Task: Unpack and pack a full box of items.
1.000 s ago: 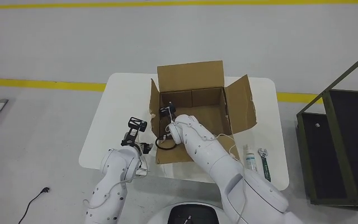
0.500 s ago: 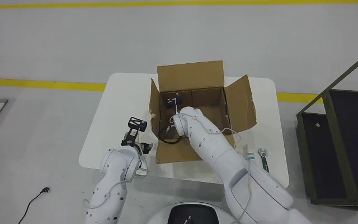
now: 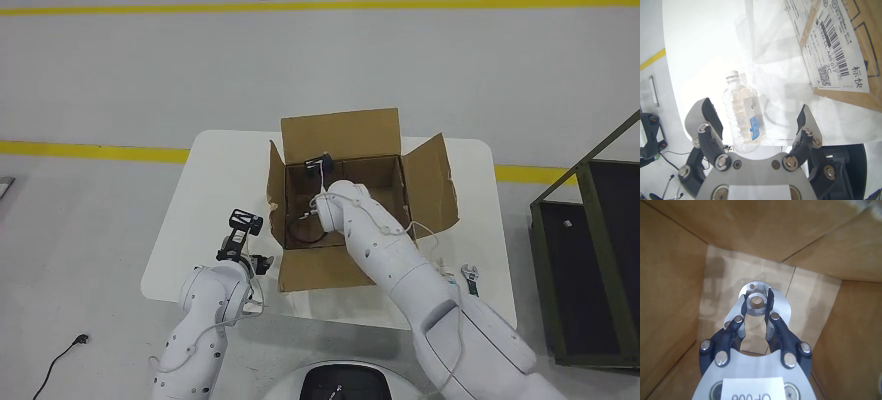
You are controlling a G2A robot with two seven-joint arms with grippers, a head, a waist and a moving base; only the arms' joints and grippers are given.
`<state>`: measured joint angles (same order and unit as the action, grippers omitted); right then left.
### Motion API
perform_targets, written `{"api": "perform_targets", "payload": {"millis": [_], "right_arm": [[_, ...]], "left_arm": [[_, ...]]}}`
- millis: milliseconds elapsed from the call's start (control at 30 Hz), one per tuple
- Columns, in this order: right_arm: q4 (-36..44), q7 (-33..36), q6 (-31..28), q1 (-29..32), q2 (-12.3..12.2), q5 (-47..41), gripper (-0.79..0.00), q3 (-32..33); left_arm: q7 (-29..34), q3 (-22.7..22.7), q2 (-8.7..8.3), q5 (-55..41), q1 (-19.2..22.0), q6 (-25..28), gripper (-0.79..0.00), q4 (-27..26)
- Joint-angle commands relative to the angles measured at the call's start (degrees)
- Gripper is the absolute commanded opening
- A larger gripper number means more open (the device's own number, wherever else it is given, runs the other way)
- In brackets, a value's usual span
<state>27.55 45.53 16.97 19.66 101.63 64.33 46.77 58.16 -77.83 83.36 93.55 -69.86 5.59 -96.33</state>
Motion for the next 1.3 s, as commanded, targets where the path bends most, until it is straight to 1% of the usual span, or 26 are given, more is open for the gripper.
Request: {"api": "perform_targets", "payload": {"millis": [0, 67, 167, 367, 467, 567, 1033, 1133, 1267], "right_arm": [[3.67, 0.82, 0.38, 1.02, -0.77, 1.37, -0.785, 0.52], [8.28, 1.85, 0.76, 2.49, -1.75, 3.22, -0.785, 1.29], [17.11, 5.16, 1.64, 5.64, -3.53, 7.32, -0.785, 2.79], [35.65, 12.74, 0.77, 15.0, -7.38, 17.09, -0.785, 7.65], [41.13, 15.16, -0.29, 19.15, -8.54, 19.98, -0.785, 9.87], [41.44, 16.33, -0.98, 20.98, -8.82, 20.64, -0.785, 10.46], [41.44, 16.33, -0.98, 20.98, -8.82, 20.64, -0.785, 10.46], [42.54, 13.59, -1.7, 22.3, -9.03, 20.01, -0.785, 11.78], [46.88, 11.52, -2.46, 23.81, -9.64, 19.8, -0.785, 14.95]], "left_arm": [[0.0, 0.0, 0.0, 0.0, 0.0, 0.0, 0.0, 0.0], [0.0, 0.0, 0.0, 0.0, 0.0, 0.0, 0.0, 0.0], [0.0, 0.0, 0.0, 0.0, 0.0, 0.0, 0.0, 0.0], [0.0, 0.0, 0.0, 0.0, 0.0, 0.0, 0.0, 0.0], [0.0, 0.0, 0.0, 0.0, 0.0, 0.0, 0.0, 0.0], [0.0, 0.0, 0.0, 0.0, 0.0, 0.0, 0.0, 0.0], [0.0, 0.0, 0.0, 0.0, 0.0, 0.0, 0.0, 0.0], [0.0, 0.0, 0.0, 0.0, 0.0, 0.0, 0.0, 0.0], [0.0, 0.0, 0.0, 0.0, 0.0, 0.0, 0.0, 0.0]]}}
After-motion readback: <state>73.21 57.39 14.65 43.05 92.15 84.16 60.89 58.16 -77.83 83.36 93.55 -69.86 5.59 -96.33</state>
